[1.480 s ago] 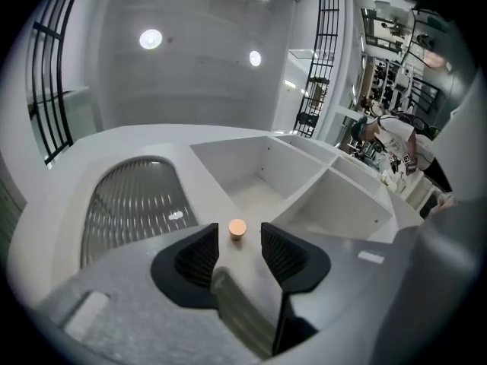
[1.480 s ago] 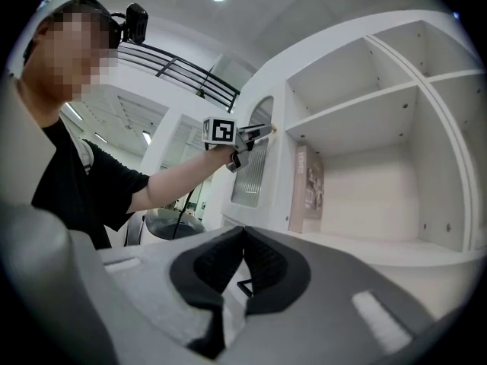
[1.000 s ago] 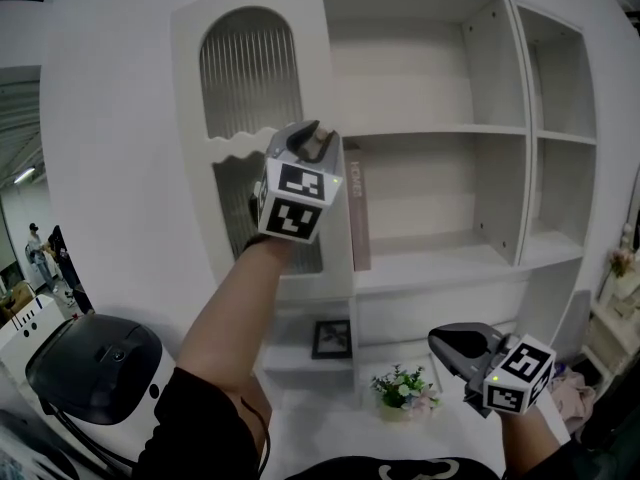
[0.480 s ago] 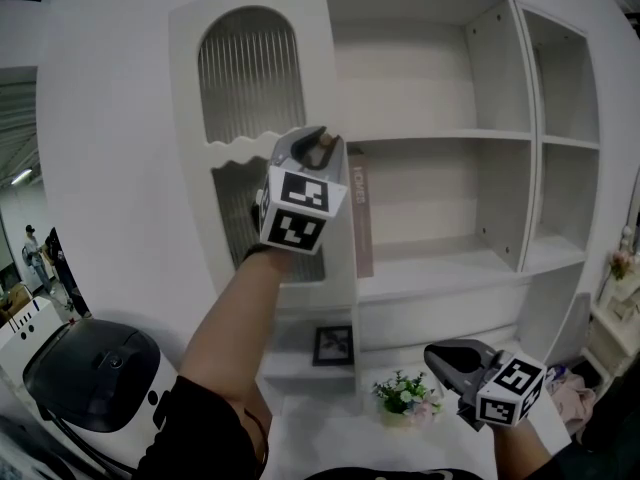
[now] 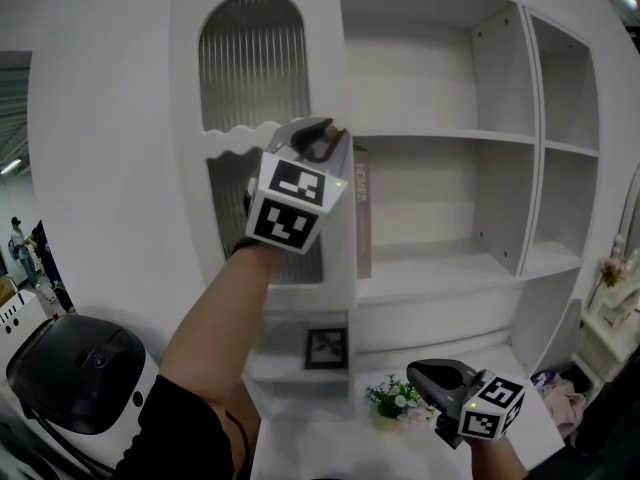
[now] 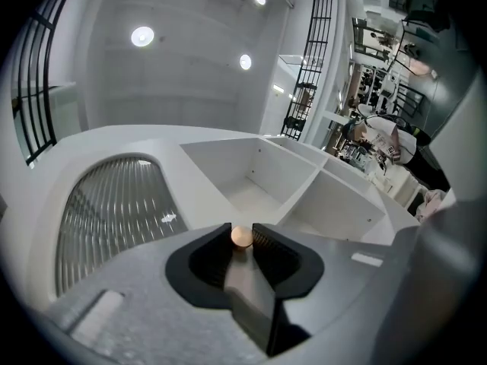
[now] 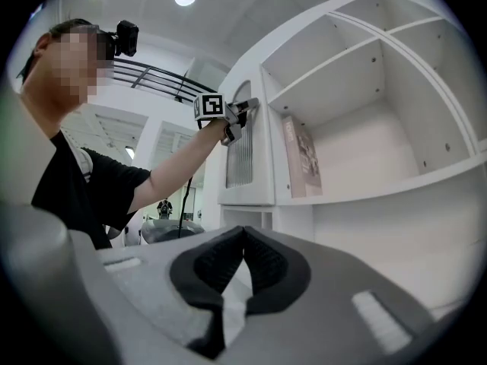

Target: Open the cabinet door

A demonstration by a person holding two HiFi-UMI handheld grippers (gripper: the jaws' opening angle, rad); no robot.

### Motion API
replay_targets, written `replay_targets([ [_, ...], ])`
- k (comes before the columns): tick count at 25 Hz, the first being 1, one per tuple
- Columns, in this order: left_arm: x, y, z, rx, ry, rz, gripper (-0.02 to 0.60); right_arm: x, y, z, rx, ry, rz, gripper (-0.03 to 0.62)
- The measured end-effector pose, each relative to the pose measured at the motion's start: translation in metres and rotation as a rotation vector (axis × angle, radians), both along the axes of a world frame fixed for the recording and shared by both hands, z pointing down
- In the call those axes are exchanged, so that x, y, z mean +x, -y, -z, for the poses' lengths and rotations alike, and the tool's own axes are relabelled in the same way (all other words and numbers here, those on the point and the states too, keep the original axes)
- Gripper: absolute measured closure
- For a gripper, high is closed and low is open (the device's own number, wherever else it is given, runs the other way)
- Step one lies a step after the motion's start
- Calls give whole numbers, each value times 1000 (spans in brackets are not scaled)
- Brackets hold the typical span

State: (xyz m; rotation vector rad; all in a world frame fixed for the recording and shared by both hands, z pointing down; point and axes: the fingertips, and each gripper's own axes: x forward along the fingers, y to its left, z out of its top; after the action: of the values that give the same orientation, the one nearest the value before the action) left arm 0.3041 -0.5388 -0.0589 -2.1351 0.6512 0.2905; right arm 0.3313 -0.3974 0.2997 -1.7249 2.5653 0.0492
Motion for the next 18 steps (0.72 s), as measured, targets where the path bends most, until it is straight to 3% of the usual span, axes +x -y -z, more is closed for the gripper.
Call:
replay_targets([
  [7, -19, -21, 1, -37, 11, -55, 497, -27, -4, -4, 9, -25, 29, 591],
  [18, -43, -50, 0, -147, 42, -124, 497, -56, -75, 29, 62, -103, 99, 591],
])
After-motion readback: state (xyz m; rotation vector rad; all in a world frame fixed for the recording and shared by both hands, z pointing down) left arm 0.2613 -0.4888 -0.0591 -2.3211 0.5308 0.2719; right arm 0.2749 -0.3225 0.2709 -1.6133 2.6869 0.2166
